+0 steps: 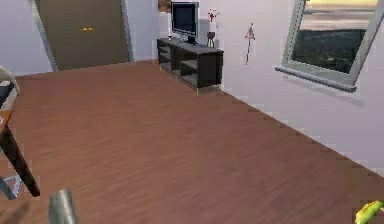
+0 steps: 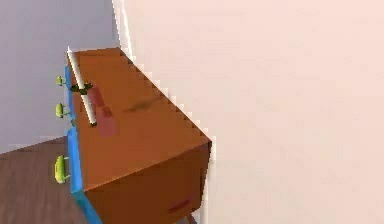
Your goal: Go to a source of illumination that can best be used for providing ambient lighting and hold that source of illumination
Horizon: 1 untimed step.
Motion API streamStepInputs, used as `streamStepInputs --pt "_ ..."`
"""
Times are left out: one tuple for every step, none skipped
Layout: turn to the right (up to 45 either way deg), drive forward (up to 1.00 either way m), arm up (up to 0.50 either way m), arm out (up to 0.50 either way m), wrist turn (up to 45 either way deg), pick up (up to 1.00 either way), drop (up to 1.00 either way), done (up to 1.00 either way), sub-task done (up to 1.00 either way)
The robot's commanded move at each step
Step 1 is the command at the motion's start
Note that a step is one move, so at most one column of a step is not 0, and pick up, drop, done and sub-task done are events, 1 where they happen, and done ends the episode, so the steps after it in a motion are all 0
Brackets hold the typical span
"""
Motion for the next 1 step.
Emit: streamStepInputs --pt "9.0 0.00 0.00 0.00 0.0 0.00 0.00 0.00 0.00"
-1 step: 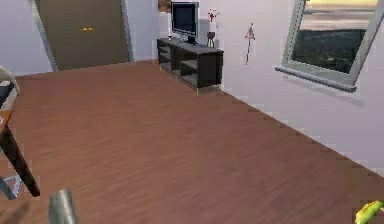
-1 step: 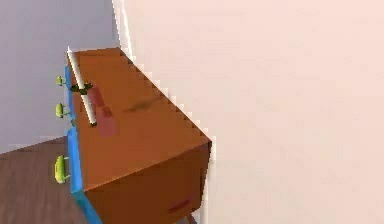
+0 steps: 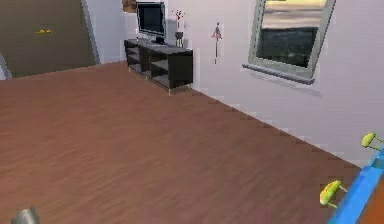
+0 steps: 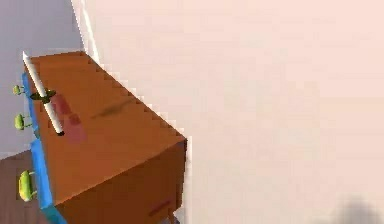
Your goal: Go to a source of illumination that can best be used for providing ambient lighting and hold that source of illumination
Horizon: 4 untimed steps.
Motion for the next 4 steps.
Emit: streamStepInputs --pt "0.0 0.35 0.00 0.00 0.0 0.00 0.00 0.00 0.00" --pt "-12.0 0.00 0.00 0.00 0.0 0.00 0.00 0.00 0.00" --pt "0.0 0.00 0.50 0.00 0.0 0.00 0.00 0.00 0.00" --pt "0.0 0.00 0.38 0.00 0.0 0.00 0.00 0.00 0.00"
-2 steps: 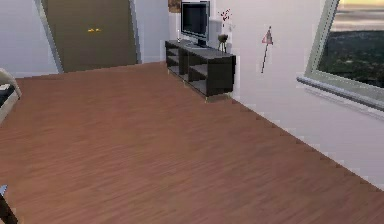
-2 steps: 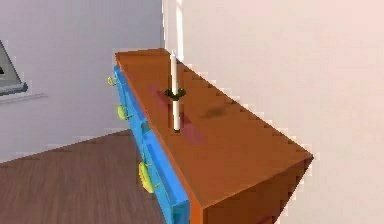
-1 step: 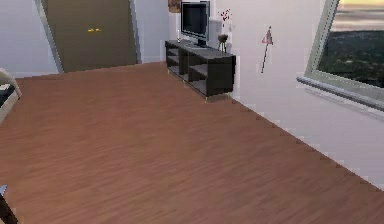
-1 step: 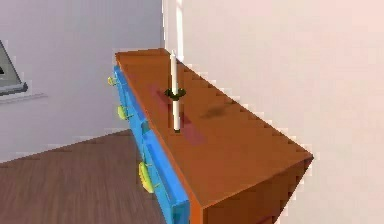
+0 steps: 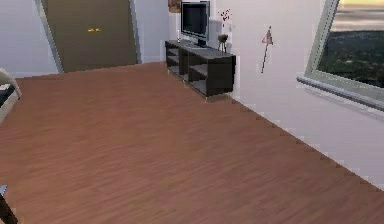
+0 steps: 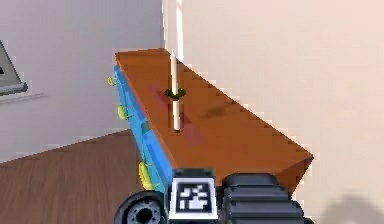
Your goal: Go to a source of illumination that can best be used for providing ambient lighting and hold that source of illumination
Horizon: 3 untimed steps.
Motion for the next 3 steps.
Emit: streamStepInputs --pt "0.0 0.00 0.00 0.36 0.0 0.00 0.00 0.00 0.00" --pt "0.0 0.00 0.00 0.00 45.0 0.00 0.00 0.00 0.00" --pt "0.0 0.00 0.00 0.00 45.0 0.00 0.00 0.00 0.00"
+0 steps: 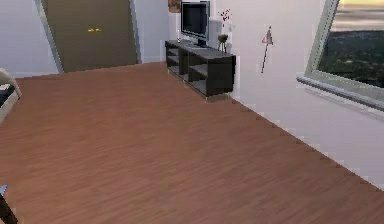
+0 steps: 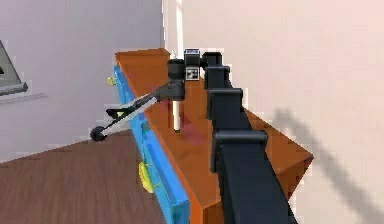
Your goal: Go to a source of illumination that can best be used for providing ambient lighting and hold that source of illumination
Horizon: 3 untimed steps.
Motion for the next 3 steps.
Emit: streamStepInputs --pt "0.0 0.00 0.00 0.00 45.0 0.00 0.00 0.00 0.00" --pt "0.0 0.00 0.00 0.00 27.0 0.00 0.00 0.00 0.00" --pt "0.0 0.00 0.00 0.00 0.0 1.00 0.00 0.00 0.00"
